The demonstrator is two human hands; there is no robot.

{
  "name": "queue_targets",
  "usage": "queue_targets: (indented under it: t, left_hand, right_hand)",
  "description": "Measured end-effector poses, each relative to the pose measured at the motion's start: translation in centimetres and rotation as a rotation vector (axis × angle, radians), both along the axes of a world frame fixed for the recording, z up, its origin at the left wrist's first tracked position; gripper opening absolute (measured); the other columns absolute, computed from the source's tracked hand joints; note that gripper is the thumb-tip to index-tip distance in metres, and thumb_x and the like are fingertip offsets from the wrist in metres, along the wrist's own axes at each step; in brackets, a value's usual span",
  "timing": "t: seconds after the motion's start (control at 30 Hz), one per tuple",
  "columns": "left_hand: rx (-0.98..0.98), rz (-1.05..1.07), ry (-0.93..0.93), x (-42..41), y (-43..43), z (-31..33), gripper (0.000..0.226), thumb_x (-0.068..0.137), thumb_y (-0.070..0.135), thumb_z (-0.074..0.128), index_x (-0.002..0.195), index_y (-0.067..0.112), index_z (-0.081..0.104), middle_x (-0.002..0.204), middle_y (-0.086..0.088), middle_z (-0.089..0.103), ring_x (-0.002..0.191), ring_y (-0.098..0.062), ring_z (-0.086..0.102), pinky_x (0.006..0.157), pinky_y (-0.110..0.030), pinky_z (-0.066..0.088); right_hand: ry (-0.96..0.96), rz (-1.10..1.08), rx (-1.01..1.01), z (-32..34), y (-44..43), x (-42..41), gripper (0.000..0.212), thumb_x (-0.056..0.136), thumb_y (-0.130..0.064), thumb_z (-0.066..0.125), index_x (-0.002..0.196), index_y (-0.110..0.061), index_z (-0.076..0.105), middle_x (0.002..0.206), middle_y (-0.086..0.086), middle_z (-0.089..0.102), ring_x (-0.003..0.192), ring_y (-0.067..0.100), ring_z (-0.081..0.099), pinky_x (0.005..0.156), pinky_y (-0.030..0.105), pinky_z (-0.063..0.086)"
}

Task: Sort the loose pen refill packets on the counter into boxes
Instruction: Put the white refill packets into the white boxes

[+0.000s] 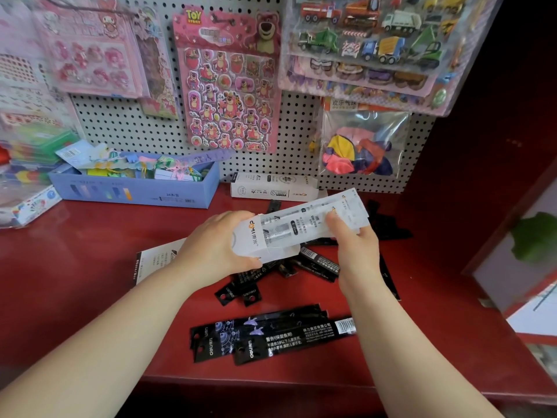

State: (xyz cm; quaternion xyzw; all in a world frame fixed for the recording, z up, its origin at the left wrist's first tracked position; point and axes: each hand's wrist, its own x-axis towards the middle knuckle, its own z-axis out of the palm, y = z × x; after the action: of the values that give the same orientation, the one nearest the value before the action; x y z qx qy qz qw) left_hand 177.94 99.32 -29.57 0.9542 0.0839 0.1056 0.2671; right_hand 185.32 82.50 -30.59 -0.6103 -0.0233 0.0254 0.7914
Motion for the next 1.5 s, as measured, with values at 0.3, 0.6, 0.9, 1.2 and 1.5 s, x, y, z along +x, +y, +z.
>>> queue_targets:
  t: [0.3, 0.6, 0.9, 1.2, 1.5]
  left_hand:
    - [-0.001, 0.021, -0.052, 0.0, -0.4, 0.1, 0.075, 0.068, 0.029, 0.075, 0.133, 0.028, 0.036, 0.135, 0.006, 0.043, 0.121, -0.012, 0.036, 0.083, -0.019, 0.024]
    - [0.019, -0.004, -0.040, -0.3, -0.4, 0.0, 0.077, 0.069, 0.031, 0.075, 0.134, 0.027, 0.035, 0.135, 0.006, 0.042, 0.120, -0.012, 0.037, 0.079, -0.017, 0.022]
    - [0.035, -0.017, -0.072, -0.1, -0.6, 0.2, 0.076, 0.068, 0.031, 0.075, 0.133, 0.027, 0.036, 0.134, 0.007, 0.043, 0.120, -0.012, 0.036, 0.078, -0.017, 0.021]
    - [0.063, -0.062, -0.023, -0.4, -0.4, -0.3, 0.078, 0.068, 0.032, 0.075, 0.134, 0.027, 0.035, 0.135, 0.008, 0.043, 0.123, -0.012, 0.035, 0.092, -0.022, 0.025]
    - [0.074, -0.072, -0.055, -0.2, -0.9, -0.2, 0.077, 0.068, 0.032, 0.075, 0.134, 0.026, 0.035, 0.134, 0.008, 0.043, 0.123, -0.012, 0.035, 0.089, -0.019, 0.023]
  right_hand:
    - [-0.048, 0.212, -0.169, -0.5, 2.2, -1.2, 0.011, 0.083, -0.008, 0.061, 0.087, -0.019, 0.064, 0.086, -0.007, 0.066, 0.076, -0.002, 0.060, 0.062, 0.004, 0.048]
    - [-0.022, 0.158, -0.200, -0.1, 0.2, -0.5, 0.024, 0.085, -0.016, 0.059, 0.062, -0.016, 0.050, 0.070, -0.006, 0.059, 0.066, 0.004, 0.053, 0.063, 0.010, 0.044]
    - [-0.097, 0.326, -0.309, 0.6, 1.8, -1.2, 0.027, 0.086, -0.008, 0.058, 0.059, -0.011, 0.057, 0.073, 0.002, 0.063, 0.066, 0.007, 0.056, 0.058, 0.007, 0.046]
    - [0.006, 0.021, -0.188, 1.4, -1.1, 0.5, 0.021, 0.089, -0.020, 0.049, 0.070, -0.021, 0.057, 0.066, -0.004, 0.051, 0.058, 0.008, 0.041, 0.059, 0.019, 0.034]
    - [-0.066, 0.186, -0.318, 1.6, 0.0, 0.0, 0.028, 0.085, -0.010, 0.058, 0.058, -0.012, 0.054, 0.047, -0.010, 0.052, 0.044, 0.002, 0.042, 0.042, 0.006, 0.036]
